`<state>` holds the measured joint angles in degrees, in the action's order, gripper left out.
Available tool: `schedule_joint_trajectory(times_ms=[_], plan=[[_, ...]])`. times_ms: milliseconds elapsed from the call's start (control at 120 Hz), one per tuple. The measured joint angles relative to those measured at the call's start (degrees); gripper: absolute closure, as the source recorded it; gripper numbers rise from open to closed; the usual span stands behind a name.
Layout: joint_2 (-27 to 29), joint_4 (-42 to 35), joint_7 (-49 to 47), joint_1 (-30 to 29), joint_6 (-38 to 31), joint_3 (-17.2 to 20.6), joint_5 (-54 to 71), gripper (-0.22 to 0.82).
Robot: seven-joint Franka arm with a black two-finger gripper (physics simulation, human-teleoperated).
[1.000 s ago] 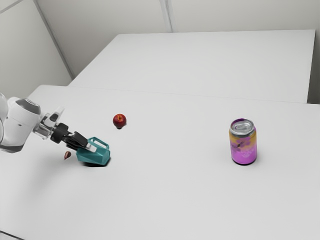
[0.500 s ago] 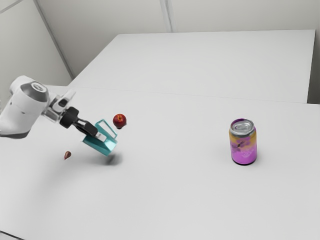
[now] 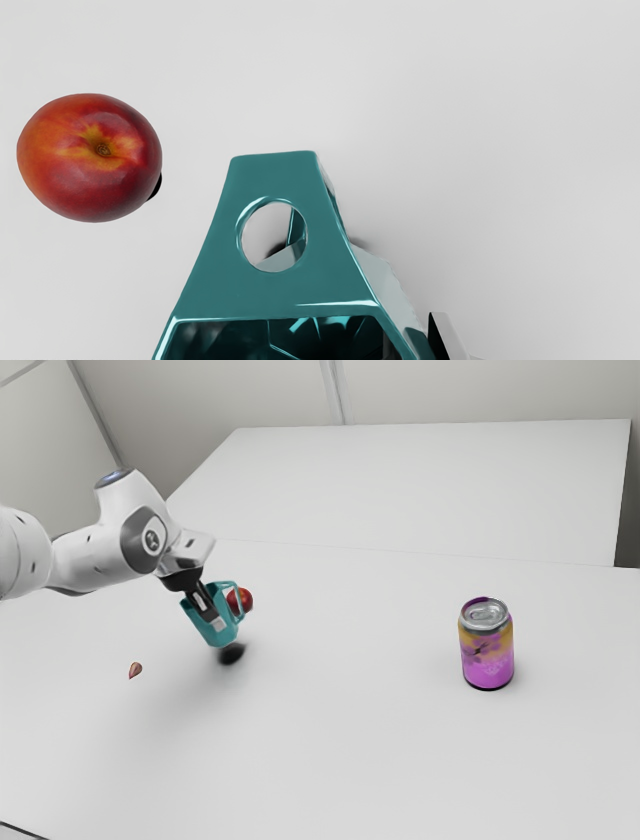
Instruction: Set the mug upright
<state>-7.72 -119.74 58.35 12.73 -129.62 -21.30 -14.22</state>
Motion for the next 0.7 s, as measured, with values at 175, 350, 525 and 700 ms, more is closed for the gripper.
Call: schedule_joint_trajectory(times_ms=[175, 350, 525, 700], plan=[[-0.49, -0.12, -2.36, 1.91, -1.37, 0.11, 0.95, 0.78], [1.87, -4.05, -4.83, 2.53, -1.44, 0.11, 1.83, 0.78], [1.36, -4.97, -6.73, 2.68, -2.40, 0.11, 2.95, 0.78], [0.88, -5.01, -8.19, 3.17, -3.24, 0.10, 3.41, 0.78]])
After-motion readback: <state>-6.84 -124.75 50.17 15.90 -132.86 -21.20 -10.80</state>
